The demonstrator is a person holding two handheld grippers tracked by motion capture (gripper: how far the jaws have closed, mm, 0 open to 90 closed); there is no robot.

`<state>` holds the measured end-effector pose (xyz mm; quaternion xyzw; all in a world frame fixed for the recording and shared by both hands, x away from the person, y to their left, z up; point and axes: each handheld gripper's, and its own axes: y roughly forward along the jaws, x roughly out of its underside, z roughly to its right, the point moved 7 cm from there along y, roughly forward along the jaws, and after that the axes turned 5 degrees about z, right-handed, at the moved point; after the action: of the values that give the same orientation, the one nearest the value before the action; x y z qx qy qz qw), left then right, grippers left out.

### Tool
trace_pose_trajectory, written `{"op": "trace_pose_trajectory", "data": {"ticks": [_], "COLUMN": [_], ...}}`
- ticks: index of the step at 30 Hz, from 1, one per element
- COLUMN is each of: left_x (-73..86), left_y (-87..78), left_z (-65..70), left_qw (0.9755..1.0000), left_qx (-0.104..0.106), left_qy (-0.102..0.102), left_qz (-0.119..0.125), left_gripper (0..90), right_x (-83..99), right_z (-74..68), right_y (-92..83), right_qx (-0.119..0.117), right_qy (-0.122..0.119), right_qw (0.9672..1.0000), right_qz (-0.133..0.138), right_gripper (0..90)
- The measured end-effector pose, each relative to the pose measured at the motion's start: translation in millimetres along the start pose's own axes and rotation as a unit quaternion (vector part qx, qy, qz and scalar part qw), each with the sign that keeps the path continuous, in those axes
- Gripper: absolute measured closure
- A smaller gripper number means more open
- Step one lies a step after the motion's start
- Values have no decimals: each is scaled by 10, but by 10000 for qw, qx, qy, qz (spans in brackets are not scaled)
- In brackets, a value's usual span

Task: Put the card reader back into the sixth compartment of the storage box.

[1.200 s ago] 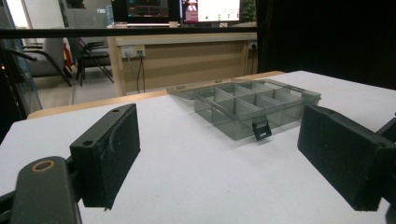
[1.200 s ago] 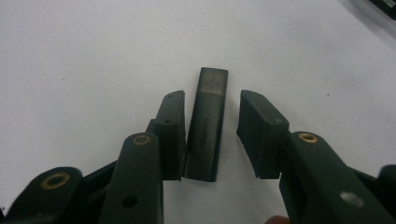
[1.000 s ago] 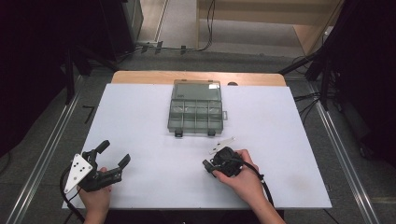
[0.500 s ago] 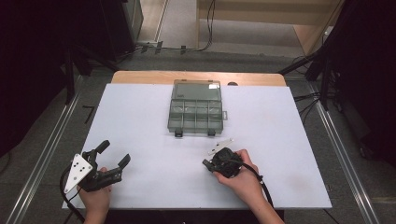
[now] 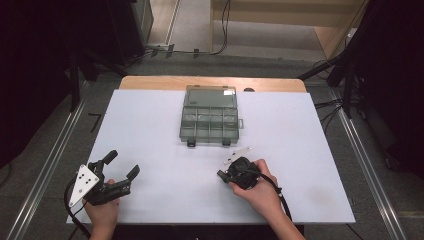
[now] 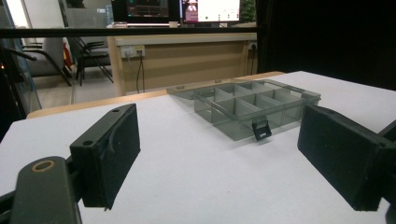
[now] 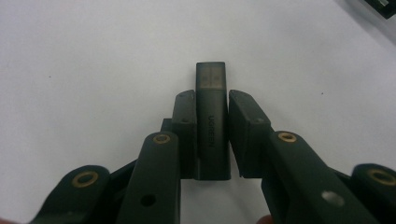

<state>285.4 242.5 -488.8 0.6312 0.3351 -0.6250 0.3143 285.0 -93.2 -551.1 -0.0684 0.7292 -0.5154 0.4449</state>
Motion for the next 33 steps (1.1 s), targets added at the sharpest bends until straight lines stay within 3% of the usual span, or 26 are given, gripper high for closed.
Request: {"op": "trace_pose_trajectory", "data": {"ticks": [19, 33], "left_x": [1, 0], "left_y": [1, 0], "left_z": [1, 2], "left_qw": [10000, 10000], "left_qx": [0, 4], "left_qy": [19, 12], "left_qz": [-12, -7], "left_gripper": [132, 132], "right_x": [-56, -206], "right_z": [85, 162], "right_y": [-108, -215], "right_qx": [-92, -108], "right_qy": [111, 42], "right_qw": [9998, 9998], "right_qz": [110, 190], "right_gripper": [710, 710]}}
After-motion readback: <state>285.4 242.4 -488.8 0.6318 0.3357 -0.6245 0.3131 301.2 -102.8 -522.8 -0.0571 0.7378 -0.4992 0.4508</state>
